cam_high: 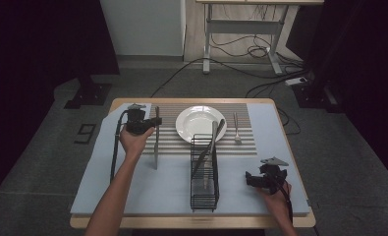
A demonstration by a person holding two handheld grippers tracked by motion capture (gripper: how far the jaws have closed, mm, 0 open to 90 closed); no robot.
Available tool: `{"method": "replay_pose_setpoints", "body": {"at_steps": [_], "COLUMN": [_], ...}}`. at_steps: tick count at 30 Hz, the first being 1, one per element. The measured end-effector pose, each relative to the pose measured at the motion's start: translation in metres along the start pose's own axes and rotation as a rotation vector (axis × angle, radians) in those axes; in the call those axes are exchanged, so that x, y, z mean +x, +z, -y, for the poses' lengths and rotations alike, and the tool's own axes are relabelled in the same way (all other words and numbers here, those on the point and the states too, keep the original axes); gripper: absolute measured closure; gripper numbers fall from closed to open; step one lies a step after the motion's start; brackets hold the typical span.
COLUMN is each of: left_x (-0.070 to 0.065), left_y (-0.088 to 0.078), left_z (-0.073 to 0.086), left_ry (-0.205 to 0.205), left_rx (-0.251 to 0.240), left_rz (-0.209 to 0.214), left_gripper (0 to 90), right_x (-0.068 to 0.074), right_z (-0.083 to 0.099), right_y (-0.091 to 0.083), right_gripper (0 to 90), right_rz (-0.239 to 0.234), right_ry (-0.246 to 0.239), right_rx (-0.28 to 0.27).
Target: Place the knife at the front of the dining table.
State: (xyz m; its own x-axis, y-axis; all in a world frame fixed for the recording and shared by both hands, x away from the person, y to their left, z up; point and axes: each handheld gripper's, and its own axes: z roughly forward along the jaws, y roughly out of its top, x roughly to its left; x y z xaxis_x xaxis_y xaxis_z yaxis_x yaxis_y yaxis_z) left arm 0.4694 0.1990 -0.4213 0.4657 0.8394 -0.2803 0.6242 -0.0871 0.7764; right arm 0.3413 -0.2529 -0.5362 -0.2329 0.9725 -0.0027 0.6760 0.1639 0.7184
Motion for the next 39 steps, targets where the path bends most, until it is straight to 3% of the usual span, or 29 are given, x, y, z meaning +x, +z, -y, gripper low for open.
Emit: {"method": "replay_pose_setpoints", "body": {"at_steps": [14, 26, 32, 39], "left_x": [0.01, 0.005, 0.004, 0.003], "left_y": [0.03, 0.052, 0.061, 0.072], "left_z": [0.0, 0.001, 0.001, 0.003], "left_ry": [-0.057, -0.056, -0.043, -0.055], "left_rx": [0.027, 0.065, 0.092, 0.113], "left_rz": [-0.029, -0.109, -0.174, -0.197], "left_gripper": [82.8, 82.7, 82.3, 82.4], "right_x": [0.0, 0.0, 0.0, 0.0], "right_z": [0.0, 0.0, 0.0, 0.0], "right_y": [0.0, 0.0, 0.0, 0.0], "right_gripper": [1.3, 1.3, 1.3, 1.3], "right_rz": [0.0, -0.001, -0.001, -0.001], "right_ry": [0.0, 0.0, 0.001, 0.0], "right_rx": [-0.001, -0.002, -0.003, -0.002]}}
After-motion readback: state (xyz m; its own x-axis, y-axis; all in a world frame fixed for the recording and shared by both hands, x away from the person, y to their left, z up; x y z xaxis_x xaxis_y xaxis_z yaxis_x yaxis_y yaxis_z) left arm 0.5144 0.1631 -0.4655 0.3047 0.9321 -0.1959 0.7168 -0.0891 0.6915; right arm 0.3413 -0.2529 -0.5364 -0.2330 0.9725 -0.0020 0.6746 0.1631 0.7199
